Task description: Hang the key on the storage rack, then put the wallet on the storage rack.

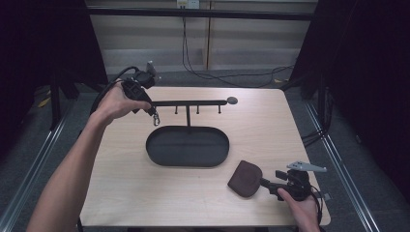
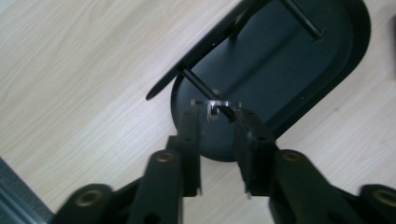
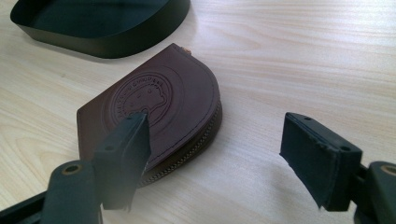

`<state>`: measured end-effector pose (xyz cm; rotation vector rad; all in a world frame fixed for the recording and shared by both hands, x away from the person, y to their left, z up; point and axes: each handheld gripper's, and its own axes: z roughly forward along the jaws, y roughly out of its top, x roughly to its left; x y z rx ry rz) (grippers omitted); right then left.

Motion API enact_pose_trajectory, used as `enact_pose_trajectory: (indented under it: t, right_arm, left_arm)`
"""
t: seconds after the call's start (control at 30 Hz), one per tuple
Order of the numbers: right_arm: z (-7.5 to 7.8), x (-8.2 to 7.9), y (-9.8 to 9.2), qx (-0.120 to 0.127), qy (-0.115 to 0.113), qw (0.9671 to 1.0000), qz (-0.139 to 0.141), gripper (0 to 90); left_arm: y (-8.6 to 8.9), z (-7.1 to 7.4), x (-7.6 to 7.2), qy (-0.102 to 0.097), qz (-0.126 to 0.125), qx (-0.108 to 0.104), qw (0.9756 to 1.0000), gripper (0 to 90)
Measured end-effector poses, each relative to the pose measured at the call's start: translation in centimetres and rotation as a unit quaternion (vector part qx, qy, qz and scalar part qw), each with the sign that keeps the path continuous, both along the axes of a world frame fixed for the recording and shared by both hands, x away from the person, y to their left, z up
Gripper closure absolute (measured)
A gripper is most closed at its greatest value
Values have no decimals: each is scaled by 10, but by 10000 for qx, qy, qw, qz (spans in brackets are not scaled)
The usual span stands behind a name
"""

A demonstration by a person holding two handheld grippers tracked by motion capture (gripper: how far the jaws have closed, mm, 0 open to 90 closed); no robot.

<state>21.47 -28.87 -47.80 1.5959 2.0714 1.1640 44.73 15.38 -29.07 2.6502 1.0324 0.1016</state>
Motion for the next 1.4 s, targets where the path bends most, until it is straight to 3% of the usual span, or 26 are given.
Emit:
enact_pose_trajectory:
  t: [0.23,0.4,0.73,0.8,0.87,0.97,1.1,1.17,1.23,1.3,1.37,1.4]
  right_arm:
    - [0,0,0,-18,-7,10000,4,244]
    - [1,-1,0,-14,-7,10000,16,244]
    - [1,-1,0,-7,-17,10000,13,244]
    - [1,-1,-1,-8,-27,10000,-10,244]
    - [1,0,-1,-20,-21,10000,-20,244]
    - [1,0,1,-29,1,10000,-25,244]
    - [1,-1,0,-16,-32,10000,-57,244]
    - [1,-1,1,-2,-22,10000,-23,244]
    - [1,-1,1,-11,-26,10000,-5,244]
    - [1,-1,0,3,-29,10000,6,244]
    - [1,-2,0,13,-39,10000,20,244]
    - [2,-2,0,24,-51,10000,30,244]
  left_arm:
    - [12,-4,-9,40,163,-314,9994,667]
    - [14,-6,-20,-222,167,-356,9990,566]
    - [24,-14,-35,-419,279,-729,9961,468]
    - [28,-17,-40,-504,354,-678,9958,416]
    - [34,-22,-47,-536,320,-696,9956,400]
    - [37,-28,-54,-671,228,-555,9959,345]
    - [42,-31,-61,-721,119,-731,9946,288]
    - [42,-34,-67,-731,209,-809,9938,247]
    - [43,-37,-72,-644,99,-958,9933,180]
    - [44,-42,-78,-785,26,-1066,9912,184]
    - [46,-49,-83,-725,20,-1110,9912,172]
    - [48,-54,-86,-822,4,-1141,9901,173]
